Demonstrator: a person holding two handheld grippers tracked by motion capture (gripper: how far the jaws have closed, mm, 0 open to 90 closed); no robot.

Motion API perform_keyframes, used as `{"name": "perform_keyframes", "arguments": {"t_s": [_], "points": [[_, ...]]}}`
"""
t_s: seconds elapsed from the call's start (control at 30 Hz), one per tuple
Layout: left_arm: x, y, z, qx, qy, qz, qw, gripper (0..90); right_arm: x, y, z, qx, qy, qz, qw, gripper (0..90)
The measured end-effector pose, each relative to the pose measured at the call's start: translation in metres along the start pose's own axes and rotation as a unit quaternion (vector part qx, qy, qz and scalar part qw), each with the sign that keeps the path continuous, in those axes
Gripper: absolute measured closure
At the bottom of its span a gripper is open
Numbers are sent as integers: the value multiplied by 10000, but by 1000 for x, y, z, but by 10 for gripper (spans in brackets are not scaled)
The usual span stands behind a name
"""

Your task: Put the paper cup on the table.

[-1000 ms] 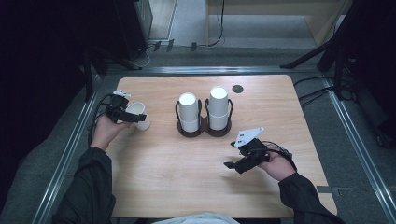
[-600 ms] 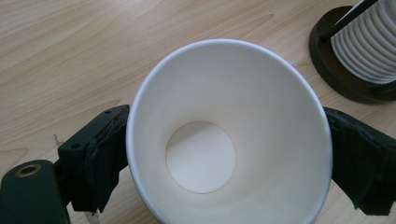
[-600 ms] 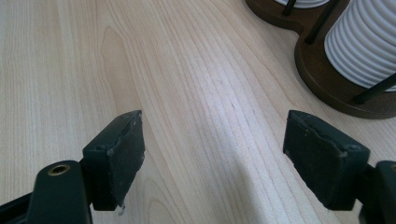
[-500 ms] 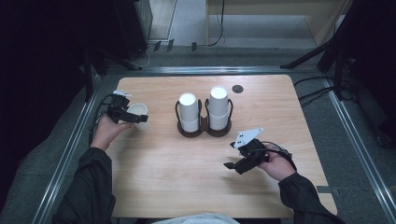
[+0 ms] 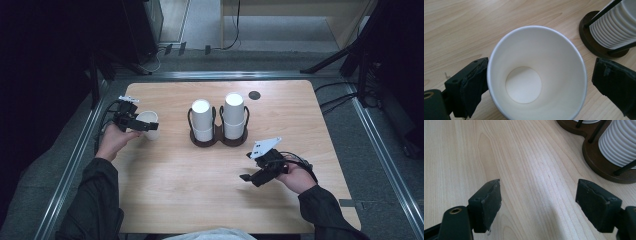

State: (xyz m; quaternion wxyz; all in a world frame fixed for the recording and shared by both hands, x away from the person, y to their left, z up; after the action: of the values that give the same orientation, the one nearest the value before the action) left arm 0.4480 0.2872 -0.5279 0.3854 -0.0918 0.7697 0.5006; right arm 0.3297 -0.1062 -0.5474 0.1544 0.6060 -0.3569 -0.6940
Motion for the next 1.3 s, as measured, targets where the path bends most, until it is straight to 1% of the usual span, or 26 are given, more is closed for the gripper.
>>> {"name": "perform_keyframes", "arguments": {"t_s": [0.13, 0.2, 0.37, 0.4, 0.5, 0.57, 0.6, 0.63, 0.67, 0.8, 0.87, 0.9, 0.93, 0.97, 1.07, 1.13, 1.2, 1.3], "points": [[-2, 5, -1, 11, 9, -56, 10000, 22, 0, 0, 0, 4, -3, 12, 10000, 207], [-4, 9, -4, 3, -38, -101, 9999, 22, 0, 0, 0, 4, 0, 22, 10000, 207], [-8, 14, -7, 23, -47, -211, 9998, 22, 0, 0, 0, -4, 21, 35, 10000, 207], [-9, 17, -7, 23, -5, -277, 9996, 22, 0, 0, 0, -4, 16, 27, 10000, 207], [-10, 21, -6, 19, 51, -244, 9997, 22, 0, 0, 0, 10, 24, 21, 10000, 208], [-13, 29, -6, 34, 67, -381, 9992, 22, 1, 0, 0, 17, 6, 33, 10000, 207], [-13, 29, -6, 34, 67, -381, 9992, 22, 1, 0, -1, 17, 8, 32, 10000, 207], [-16, 34, -9, 76, 54, -424, 9991, 23, 1, 0, -1, 14, 4, 42, 10000, 207], [-17, 36, -10, 58, 20, -442, 9990, 23, 1, 0, -1, 15, 1, 46, 10000, 207], [-18, 40, -14, 47, -40, -424, 9991, 23, 0, 0, -1, 21, 6, 32, 10000, 207], [-20, 45, -19, 63, -97, -400, 9991, 23, -1, -1, -2, 27, 22, 22, 10000, 207], [-20, 45, -19, 63, -97, -400, 9991, 23, -1, -1, -2, 35, 37, 21, 10000, 207], [-20, 47, -23, 93, -124, -396, 9991, 24, -1, -1, -2, 24, 31, 29, 10000, 207], [-20, 47, -23, 93, -124, -396, 9991, 25, -1, -1, -2, 24, 31, 29, 10000, 207], [-23, 52, -37, 265, -156, -426, 9986, 55, -3, -1, -4, 36, 42, 24, 10000, 207], [-25, 55, -43, 325, -237, -461, 9981, 66, -3, -1, -4, 23, 32, 23, 10000, 207], [-26, 57, -49, 283, -321, -462, 9980, 69, -4, -1, -4, 25, 26, 43, 10000, 207], [-27, 60, -55, 280, -361, -462, 9979, 69, -5, -1, -5, 12, 47, 25, 10000, 207]]}}
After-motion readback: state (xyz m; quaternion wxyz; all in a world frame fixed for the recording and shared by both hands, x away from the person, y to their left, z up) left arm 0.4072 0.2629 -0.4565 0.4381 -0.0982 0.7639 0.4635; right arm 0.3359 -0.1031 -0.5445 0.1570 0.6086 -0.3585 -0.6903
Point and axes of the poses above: each handheld gripper's, and its own axes: y roughly backward along the jaws, x roughly out of its underside, z roughly to its left, the point moved 7 cm from there along -y, roughly forward along the jaws, and after that the axes turned 5 degrees about -z, right-handed, at the moved point
